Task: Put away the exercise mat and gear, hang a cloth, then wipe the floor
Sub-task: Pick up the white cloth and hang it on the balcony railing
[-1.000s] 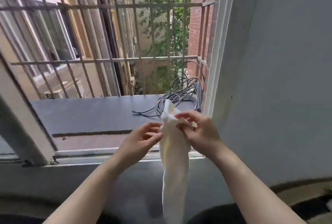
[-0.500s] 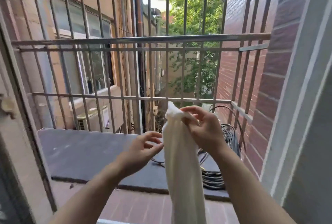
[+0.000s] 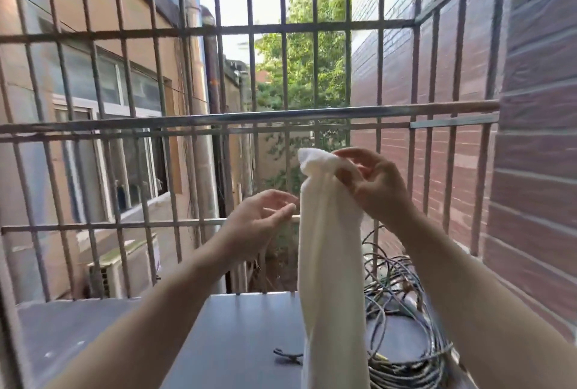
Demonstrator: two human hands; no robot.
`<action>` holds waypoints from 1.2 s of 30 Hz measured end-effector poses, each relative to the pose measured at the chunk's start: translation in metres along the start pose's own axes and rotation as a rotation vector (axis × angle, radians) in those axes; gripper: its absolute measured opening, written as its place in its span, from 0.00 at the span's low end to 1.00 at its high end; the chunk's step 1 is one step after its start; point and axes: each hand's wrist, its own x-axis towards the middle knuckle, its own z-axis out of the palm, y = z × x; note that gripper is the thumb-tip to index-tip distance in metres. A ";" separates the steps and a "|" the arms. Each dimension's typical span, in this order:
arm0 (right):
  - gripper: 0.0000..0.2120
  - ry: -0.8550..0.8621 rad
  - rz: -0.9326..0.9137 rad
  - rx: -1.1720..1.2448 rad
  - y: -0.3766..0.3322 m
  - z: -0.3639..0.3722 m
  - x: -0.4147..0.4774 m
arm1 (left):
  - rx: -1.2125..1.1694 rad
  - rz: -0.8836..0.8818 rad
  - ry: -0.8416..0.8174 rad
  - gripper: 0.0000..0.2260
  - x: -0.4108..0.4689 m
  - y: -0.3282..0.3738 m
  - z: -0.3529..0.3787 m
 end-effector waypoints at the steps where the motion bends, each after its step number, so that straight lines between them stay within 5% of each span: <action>1: 0.14 0.014 0.006 0.018 -0.001 -0.002 0.004 | -0.002 0.010 -0.006 0.04 0.007 0.000 -0.002; 25: 0.13 -0.018 0.059 0.229 0.028 -0.025 0.012 | -0.535 -0.184 -0.111 0.20 0.069 -0.027 0.062; 36: 0.11 -0.044 0.129 0.228 0.053 -0.030 0.028 | -0.493 -0.258 -0.093 0.17 0.065 -0.050 0.057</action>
